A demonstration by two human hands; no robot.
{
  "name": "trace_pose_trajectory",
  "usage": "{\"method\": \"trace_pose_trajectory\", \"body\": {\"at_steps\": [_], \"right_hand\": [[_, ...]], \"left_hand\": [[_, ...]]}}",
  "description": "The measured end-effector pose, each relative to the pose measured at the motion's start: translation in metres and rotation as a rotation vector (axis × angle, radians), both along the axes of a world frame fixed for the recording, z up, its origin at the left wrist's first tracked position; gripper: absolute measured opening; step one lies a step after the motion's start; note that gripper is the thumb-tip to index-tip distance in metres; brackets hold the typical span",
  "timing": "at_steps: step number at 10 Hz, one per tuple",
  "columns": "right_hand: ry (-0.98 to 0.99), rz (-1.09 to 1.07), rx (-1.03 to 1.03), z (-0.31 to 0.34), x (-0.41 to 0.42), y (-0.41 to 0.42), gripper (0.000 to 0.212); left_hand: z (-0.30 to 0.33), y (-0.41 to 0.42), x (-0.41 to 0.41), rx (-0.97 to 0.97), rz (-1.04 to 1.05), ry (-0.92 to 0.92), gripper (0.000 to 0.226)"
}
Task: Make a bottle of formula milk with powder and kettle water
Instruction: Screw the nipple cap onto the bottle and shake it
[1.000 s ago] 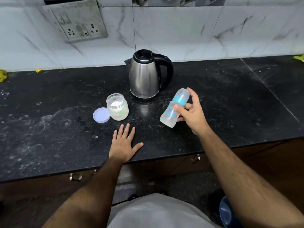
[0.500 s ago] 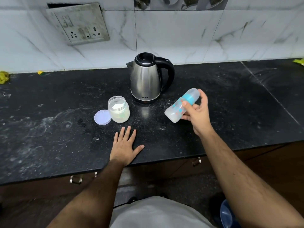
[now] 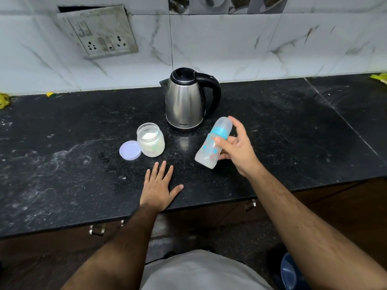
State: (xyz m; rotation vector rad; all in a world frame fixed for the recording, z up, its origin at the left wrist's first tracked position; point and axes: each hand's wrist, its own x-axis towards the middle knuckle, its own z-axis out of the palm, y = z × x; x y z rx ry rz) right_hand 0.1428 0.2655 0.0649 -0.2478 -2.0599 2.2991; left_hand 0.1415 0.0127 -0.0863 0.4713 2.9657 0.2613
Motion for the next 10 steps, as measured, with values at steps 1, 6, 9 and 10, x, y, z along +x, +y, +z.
{"method": "trace_pose_trajectory", "body": {"at_steps": [1,6,9,10], "right_hand": [[0.032,-0.166,-0.113,0.002,-0.005,0.006,0.072],[0.015,-0.109,-0.085,0.005,0.001,0.0,0.069],[0.004,-0.131,-0.117,0.002,0.001,-0.001,0.07],[-0.007,-0.159,-0.137,0.005,0.0,0.001,0.071]], "left_hand": [[0.001,0.001,-0.002,-0.004,-0.002,-0.002,0.094],[0.001,0.0,-0.001,-0.01,0.001,-0.012,0.094],[0.002,0.0,-0.001,-0.002,0.001,-0.008,0.094],[0.003,0.002,-0.003,-0.007,-0.007,-0.011,0.095]]}}
